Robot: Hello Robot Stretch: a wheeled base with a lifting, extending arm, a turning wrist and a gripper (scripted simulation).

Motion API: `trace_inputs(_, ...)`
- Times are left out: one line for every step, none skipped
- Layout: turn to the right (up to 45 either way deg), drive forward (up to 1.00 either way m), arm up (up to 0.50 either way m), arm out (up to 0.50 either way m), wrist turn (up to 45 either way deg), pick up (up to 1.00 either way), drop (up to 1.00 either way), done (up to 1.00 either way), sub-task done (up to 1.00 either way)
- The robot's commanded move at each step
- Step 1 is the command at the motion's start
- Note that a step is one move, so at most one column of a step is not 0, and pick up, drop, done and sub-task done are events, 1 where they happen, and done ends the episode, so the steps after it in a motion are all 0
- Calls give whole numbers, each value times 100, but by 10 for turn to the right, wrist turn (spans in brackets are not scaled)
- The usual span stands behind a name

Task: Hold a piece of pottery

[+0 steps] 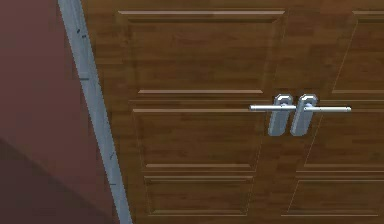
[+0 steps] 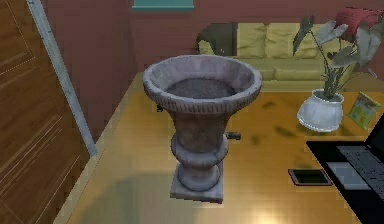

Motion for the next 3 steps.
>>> trace_inputs(0,0,50,0,0,0,0,0,0)
trace_inputs(0,0,38,0,0,0,0,0,0)
trace_inputs(0,0,0,10,0,0,0,0,0)
